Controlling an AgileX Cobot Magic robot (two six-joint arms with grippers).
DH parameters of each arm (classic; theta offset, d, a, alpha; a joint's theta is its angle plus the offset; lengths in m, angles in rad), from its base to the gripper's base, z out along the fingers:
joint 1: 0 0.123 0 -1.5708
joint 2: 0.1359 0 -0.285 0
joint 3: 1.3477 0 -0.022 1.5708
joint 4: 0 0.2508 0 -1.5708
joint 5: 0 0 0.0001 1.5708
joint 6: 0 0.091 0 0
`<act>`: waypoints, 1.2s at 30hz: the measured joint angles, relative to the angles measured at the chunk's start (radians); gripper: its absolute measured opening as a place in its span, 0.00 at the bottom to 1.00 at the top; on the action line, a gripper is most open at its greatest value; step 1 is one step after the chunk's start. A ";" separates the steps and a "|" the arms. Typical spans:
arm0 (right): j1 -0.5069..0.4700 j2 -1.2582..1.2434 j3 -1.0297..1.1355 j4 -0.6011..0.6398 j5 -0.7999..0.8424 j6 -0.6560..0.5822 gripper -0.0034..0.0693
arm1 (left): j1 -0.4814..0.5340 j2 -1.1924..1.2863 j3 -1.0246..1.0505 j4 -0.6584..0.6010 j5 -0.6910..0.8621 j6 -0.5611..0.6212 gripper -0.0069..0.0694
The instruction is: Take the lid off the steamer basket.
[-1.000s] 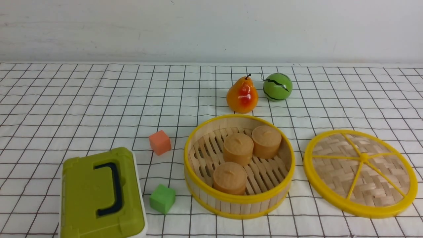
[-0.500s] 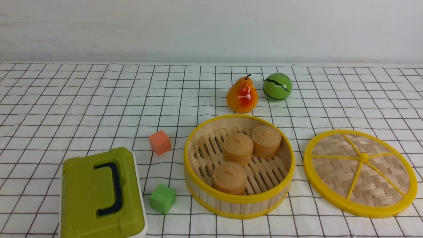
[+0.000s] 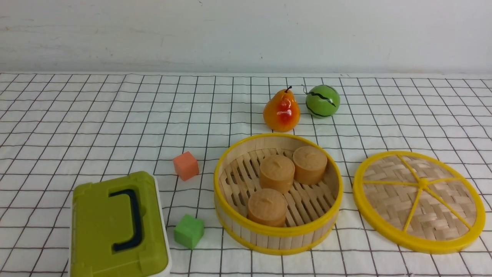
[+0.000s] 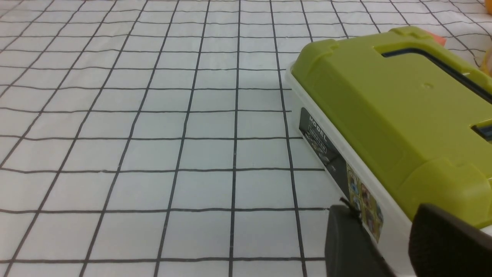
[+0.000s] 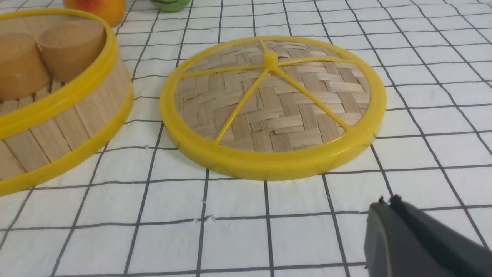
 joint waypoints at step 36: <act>0.000 0.000 0.000 0.000 0.000 0.002 0.06 | 0.000 0.000 0.000 0.000 0.000 0.000 0.40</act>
